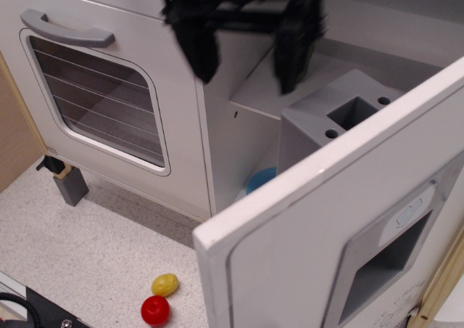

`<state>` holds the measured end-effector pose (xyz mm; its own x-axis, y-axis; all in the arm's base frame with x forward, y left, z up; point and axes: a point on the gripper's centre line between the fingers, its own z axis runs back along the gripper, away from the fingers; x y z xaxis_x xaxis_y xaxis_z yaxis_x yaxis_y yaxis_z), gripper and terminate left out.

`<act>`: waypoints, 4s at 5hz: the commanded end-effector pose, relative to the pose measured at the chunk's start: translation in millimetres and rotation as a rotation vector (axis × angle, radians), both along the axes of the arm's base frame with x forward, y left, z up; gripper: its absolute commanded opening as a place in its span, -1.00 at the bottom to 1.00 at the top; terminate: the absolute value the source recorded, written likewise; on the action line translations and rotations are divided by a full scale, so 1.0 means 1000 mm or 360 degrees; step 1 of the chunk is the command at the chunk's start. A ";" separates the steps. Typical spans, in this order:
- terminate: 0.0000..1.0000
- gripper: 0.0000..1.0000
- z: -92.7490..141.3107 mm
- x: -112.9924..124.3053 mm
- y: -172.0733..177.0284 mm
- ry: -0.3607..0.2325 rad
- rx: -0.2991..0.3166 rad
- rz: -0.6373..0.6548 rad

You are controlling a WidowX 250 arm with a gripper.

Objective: Close fridge

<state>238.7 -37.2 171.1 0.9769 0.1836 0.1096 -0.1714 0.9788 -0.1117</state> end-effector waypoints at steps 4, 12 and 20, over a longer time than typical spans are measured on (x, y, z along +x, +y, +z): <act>-1.00 1.00 0.088 0.000 -0.078 -0.0360 -0.0189 -0.0361; -1.00 1.00 0.049 0.008 -0.057 -0.0407 0.0092 -0.0472; -1.00 1.00 0.051 -0.016 -0.041 -0.0299 0.0132 -0.0426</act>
